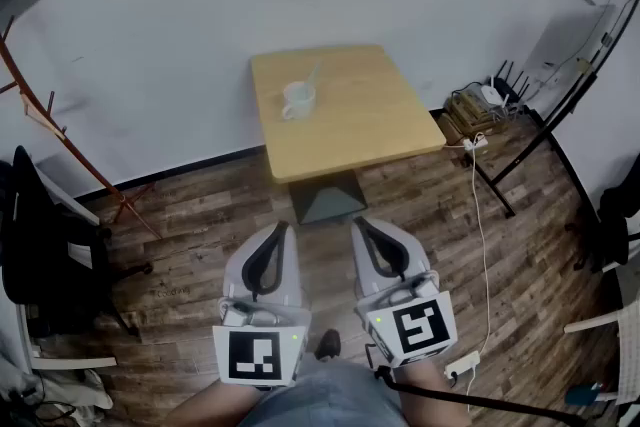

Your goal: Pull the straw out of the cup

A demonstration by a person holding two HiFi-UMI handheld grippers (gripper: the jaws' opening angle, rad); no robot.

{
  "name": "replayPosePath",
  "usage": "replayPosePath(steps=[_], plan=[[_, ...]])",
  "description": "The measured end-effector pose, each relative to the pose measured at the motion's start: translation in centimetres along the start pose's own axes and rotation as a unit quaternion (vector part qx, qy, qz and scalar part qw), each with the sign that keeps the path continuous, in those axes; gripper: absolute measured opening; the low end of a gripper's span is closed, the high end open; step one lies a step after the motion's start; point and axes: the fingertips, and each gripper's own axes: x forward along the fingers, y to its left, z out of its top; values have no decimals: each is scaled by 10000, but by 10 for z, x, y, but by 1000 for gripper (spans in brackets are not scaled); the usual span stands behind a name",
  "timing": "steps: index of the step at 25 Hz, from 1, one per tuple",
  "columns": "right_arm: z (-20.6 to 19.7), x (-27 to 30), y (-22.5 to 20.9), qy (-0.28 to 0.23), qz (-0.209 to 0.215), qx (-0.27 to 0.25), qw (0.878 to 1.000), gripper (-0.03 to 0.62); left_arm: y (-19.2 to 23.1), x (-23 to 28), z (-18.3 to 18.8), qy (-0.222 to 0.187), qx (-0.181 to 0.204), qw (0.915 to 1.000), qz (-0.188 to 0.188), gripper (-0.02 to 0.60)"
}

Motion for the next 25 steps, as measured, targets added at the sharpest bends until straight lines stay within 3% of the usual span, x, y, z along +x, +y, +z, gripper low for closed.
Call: replayPosePath(steps=[16, 25], plan=[[-12, -17, -32, -121, 167, 382, 9991, 6, -35, 16, -10, 184, 97, 9998, -8, 15], [-46, -26, -57, 40, 234, 606, 9979, 6, -67, 22, -39, 473, 231, 9986, 15, 15]])
